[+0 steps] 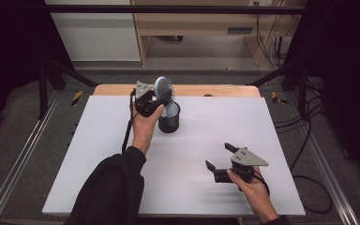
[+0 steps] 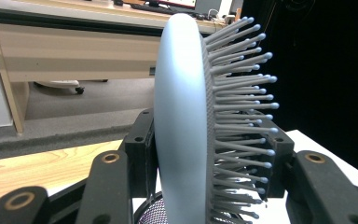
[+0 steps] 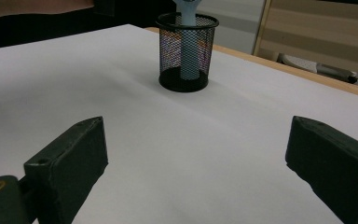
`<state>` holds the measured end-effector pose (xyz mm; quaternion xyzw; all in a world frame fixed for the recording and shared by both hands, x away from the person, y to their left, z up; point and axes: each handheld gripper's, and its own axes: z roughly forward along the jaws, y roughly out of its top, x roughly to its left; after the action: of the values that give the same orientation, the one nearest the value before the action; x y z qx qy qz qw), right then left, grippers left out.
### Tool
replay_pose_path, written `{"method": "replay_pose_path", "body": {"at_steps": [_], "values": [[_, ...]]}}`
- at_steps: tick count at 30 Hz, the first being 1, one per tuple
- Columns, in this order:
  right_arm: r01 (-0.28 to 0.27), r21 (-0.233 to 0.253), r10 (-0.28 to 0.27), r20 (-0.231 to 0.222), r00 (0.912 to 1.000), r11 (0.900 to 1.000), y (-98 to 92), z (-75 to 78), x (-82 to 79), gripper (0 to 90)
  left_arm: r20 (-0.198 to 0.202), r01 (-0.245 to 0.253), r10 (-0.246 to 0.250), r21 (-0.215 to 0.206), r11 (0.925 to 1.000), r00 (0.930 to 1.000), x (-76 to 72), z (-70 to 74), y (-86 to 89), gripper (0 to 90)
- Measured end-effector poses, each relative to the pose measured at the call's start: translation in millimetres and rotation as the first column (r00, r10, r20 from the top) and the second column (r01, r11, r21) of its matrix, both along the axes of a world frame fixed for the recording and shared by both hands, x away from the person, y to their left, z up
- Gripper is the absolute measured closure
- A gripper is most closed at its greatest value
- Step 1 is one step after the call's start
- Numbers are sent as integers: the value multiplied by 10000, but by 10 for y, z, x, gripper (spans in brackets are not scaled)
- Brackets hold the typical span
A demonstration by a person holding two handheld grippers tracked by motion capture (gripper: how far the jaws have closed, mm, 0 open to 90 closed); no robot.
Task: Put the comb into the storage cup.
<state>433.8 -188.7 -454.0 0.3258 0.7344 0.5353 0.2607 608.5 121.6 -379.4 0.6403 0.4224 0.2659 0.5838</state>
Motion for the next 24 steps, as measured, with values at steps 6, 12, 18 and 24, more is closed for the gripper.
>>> {"method": "replay_pose_path", "body": {"at_steps": [6, 12, 18, 24], "values": [[1, 3, -1, 4, 10000, 10000, -1, 1, 2, 57, -37, -13, 13, -60, 10000, 10000, -1, -20, 3, 502], [-8, 5, 8, 3, 10000, 10000, -1, 1, 1, 57, -49, -21, 20, -103, 9999, 10000, 2, -22, 5, 502], [-10, 5, 10, 1, 10000, 10000, 0, 1, 0, 57, -51, -16, 15, -80, 10000, 10000, 3, -22, 8, 500], [-14, -1, 14, -5, 10000, 10000, 1, 0, 0, 57, -78, -17, 16, -93, 10000, 10000, 9, -23, 26, 497]]}}
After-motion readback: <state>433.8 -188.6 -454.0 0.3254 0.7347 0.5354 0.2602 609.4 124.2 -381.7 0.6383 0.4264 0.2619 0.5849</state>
